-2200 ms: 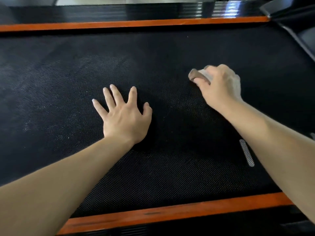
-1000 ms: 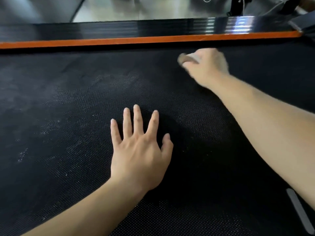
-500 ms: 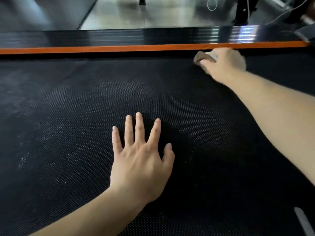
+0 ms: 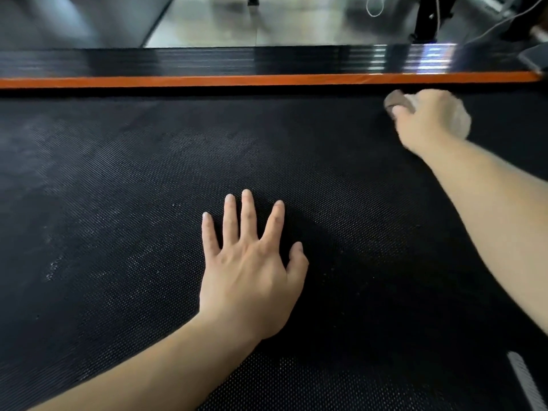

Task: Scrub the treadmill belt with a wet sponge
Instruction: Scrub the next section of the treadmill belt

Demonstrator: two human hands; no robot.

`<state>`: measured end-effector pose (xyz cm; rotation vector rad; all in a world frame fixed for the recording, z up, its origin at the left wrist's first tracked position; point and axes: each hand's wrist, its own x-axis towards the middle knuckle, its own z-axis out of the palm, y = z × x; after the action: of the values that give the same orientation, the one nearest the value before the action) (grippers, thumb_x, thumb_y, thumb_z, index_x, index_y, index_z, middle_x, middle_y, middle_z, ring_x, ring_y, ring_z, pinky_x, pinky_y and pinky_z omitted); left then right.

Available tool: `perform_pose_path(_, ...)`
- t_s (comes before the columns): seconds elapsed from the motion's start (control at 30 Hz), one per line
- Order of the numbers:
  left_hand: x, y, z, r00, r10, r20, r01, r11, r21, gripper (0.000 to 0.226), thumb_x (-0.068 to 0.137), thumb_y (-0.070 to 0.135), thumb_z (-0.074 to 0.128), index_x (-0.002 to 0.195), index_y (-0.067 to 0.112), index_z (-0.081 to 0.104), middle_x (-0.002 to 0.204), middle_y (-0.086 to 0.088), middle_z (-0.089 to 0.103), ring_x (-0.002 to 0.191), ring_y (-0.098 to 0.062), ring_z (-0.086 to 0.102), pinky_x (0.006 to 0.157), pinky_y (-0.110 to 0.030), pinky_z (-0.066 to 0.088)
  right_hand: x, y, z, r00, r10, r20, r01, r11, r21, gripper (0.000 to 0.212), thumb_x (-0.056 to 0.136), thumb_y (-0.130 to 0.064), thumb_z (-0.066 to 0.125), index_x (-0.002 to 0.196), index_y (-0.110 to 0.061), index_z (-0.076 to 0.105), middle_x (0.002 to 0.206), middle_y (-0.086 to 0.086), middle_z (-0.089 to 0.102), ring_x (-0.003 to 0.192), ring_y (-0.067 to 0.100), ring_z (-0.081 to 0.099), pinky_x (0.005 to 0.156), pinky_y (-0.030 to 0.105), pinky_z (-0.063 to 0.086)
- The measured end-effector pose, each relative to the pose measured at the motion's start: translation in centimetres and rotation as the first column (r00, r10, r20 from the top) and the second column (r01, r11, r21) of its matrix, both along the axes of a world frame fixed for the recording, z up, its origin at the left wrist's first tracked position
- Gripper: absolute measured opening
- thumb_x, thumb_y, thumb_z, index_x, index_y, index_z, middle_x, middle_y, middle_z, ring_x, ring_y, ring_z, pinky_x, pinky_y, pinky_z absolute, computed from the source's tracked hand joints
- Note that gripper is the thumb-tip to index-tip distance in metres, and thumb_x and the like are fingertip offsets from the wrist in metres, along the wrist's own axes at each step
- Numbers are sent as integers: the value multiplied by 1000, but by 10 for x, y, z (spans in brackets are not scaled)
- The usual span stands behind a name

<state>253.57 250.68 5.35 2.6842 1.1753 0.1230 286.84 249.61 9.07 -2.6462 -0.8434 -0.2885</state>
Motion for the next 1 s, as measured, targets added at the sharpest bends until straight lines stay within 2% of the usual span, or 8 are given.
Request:
perform_pose_path(0.13, 1, 0, 2, 1000, 3, -20, -3, 1000, -4, 75, 93, 66, 11, 162, 38, 4, 172, -9, -10, 156, -25, -23, 124, -52, -15, -40, -29, -11, 934, 355, -47, -356, 934, -16, 29, 94, -47, 60, 102, -23, 73, 90, 8, 64, 85, 35, 61, 78, 41, 50)
perform_pose_path(0.27, 2, 1, 2, 1000, 11, -29, -11, 1000, -13, 75, 92, 66, 11, 161, 38, 3, 172, -7, -11, 155, -24, -23, 124, -52, -15, -3, -46, 4, 998, -52, -32, 51, 998, -25, 35, 94, -49, 55, 101, -17, 68, 104, 17, 69, 101, 40, 62, 88, 46, 47)
perform_pose_path(0.3, 2, 1, 2, 999, 16, -28, -16, 1000, -17, 75, 92, 66, 11, 161, 39, 3, 172, -6, -11, 155, -23, -23, 124, -52, -15, -7, -46, 2, 998, -66, -10, 66, 998, -22, 36, 94, -49, 54, 102, -16, 68, 105, 18, 68, 102, 41, 62, 88, 45, 47)
perform_pose_path(0.37, 1, 1, 2, 999, 21, -28, -22, 999, -26, 75, 92, 67, 11, 161, 39, 3, 172, -6, -11, 155, -22, -23, 124, -52, -15, -31, -50, -6, 995, 101, 6, -101, 994, -37, 35, 95, -46, 55, 106, -17, 71, 101, 15, 68, 95, 38, 63, 84, 43, 50)
perform_pose_path(0.47, 2, 0, 3, 999, 20, -30, -21, 999, -30, 76, 92, 67, 12, 161, 39, 4, 172, -6, -10, 156, -23, -21, 124, -52, -14, -66, -79, -11, 935, 345, -85, -346, 938, -6, 24, 94, -43, 59, 90, -23, 70, 83, 2, 60, 77, 28, 59, 74, 40, 49)
perform_pose_path(0.63, 1, 0, 4, 999, 25, -41, -27, 999, -29, 70, 98, 65, 16, 162, 38, 7, 172, -7, -8, 157, -24, -18, 125, -53, -12, -41, -95, 0, 997, -53, -52, 54, 998, 13, 33, 97, -47, 53, 105, -18, 68, 101, 12, 66, 97, 36, 60, 88, 45, 43)
perform_pose_path(0.83, 2, -1, 7, 999, 19, -43, -21, 998, -52, 70, 98, 63, 21, 162, 37, 10, 172, -7, -8, 157, -24, -17, 125, -53, -12, -112, -149, -10, 952, 293, -89, -297, 954, -38, 35, 90, -57, 47, 88, -28, 66, 82, -4, 58, 80, 23, 60, 84, 44, 47)
perform_pose_path(1.0, 1, 0, 5, 998, 13, -60, -16, 999, -43, 70, 99, 63, 21, 162, 35, 10, 172, -9, -7, 157, -25, -16, 125, -54, -11, -84, -162, -5, 997, -64, -47, 64, 998, 9, 48, 90, -61, 44, 90, -17, 66, 89, 11, 63, 89, 38, 62, 84, 46, 46)
